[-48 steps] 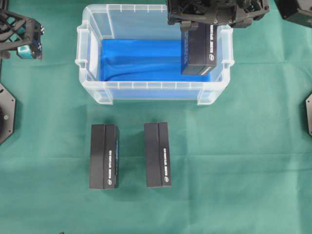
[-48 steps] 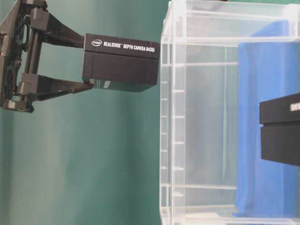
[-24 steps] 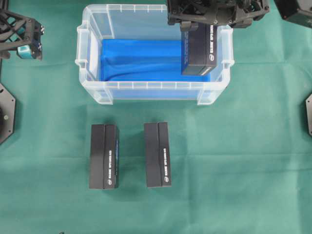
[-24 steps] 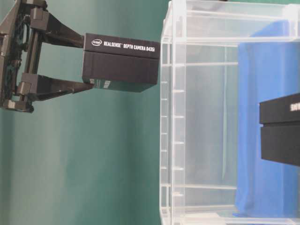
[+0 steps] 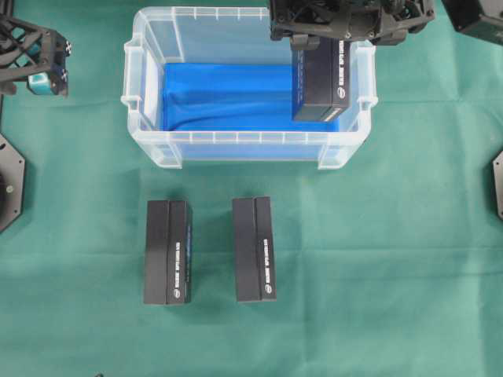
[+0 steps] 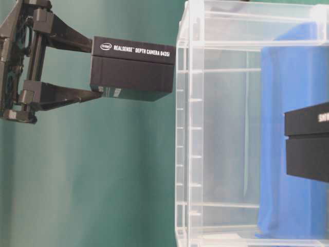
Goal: Take out the box from the case.
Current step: 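Lift the gripped boxes straight up out of the case, then carry the boxes over the front wall and lower onto table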
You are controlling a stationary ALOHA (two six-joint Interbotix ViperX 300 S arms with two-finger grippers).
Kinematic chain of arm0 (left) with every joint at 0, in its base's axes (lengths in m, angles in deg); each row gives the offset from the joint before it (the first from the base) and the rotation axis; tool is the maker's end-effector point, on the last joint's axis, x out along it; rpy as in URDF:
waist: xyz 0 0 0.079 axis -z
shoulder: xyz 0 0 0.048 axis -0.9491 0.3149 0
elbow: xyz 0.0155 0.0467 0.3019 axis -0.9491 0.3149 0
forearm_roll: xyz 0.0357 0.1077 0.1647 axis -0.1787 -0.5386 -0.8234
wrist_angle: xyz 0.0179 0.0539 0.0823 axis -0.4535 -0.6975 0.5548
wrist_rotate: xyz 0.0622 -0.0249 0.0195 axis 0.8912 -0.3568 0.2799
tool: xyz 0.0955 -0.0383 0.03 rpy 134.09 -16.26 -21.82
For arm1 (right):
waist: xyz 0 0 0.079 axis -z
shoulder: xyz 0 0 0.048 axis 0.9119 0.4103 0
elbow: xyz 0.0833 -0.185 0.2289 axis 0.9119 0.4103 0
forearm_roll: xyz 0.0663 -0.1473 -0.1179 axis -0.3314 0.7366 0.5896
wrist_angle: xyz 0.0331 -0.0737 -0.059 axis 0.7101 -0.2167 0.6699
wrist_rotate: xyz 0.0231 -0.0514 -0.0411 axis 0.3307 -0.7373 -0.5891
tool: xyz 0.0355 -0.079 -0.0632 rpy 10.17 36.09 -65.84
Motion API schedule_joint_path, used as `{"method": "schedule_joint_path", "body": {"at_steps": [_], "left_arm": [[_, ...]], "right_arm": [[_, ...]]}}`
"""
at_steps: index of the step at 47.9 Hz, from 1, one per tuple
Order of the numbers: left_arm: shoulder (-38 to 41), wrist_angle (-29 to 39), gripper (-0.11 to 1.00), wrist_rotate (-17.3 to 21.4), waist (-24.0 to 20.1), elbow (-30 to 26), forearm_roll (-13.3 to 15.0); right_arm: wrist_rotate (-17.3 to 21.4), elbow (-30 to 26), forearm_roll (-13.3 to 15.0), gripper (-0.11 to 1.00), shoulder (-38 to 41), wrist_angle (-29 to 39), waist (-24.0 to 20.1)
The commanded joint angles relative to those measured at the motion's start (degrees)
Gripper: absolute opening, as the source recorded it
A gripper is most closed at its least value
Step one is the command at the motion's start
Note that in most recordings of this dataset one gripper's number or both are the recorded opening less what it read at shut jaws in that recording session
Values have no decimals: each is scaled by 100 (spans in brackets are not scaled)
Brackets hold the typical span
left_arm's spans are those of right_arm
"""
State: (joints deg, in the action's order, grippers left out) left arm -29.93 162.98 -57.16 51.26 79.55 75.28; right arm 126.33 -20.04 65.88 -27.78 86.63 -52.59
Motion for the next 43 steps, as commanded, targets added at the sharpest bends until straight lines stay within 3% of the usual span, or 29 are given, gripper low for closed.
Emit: {"method": "schedule_joint_path", "body": {"at_steps": [1,43], "left_arm": [[-26,-18,96,-9,18,-62,0],[-9,-9,96,0,18,-70,0]], "right_arm": [[-9,-167,26,67,-246,-9,-18],[-62,-176,26,67,-246,-9,-79]]}}
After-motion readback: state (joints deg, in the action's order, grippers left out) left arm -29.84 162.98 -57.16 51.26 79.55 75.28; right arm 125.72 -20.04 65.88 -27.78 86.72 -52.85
